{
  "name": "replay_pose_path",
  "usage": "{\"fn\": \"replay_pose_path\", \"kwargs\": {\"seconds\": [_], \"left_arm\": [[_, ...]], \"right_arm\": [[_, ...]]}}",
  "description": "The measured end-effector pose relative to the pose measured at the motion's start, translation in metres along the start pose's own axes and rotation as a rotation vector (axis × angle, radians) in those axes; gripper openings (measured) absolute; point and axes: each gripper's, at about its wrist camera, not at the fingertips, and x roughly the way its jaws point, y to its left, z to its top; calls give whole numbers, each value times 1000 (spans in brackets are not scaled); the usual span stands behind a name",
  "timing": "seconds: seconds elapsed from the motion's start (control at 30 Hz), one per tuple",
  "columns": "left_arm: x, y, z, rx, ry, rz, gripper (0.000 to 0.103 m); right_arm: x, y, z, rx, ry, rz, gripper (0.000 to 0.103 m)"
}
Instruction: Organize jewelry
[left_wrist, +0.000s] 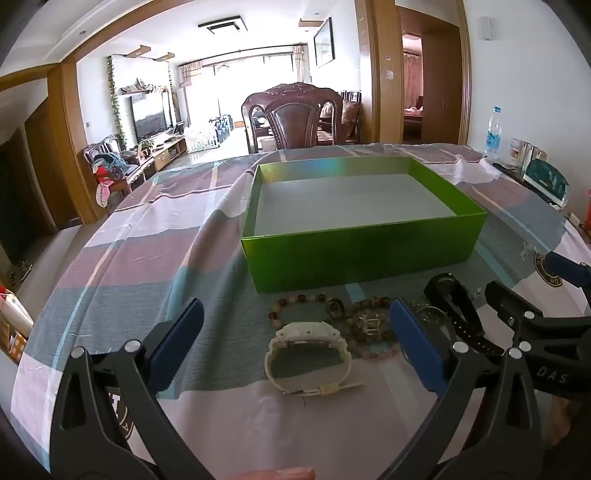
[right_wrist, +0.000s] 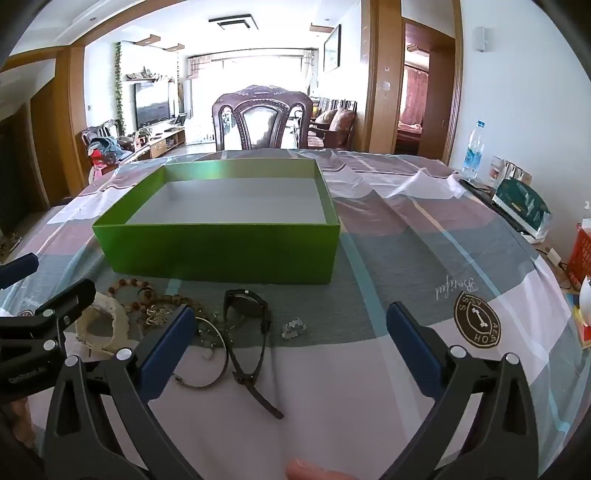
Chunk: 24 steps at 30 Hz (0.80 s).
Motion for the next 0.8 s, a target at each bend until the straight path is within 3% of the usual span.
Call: {"fn": "replay_pose_path", "kwargs": {"seconds": [0.8], "left_arm": [[0,0,0,-2,1,-1,100]], "right_arm": [[-1,0,0,-4,-7,-2,101]]}}
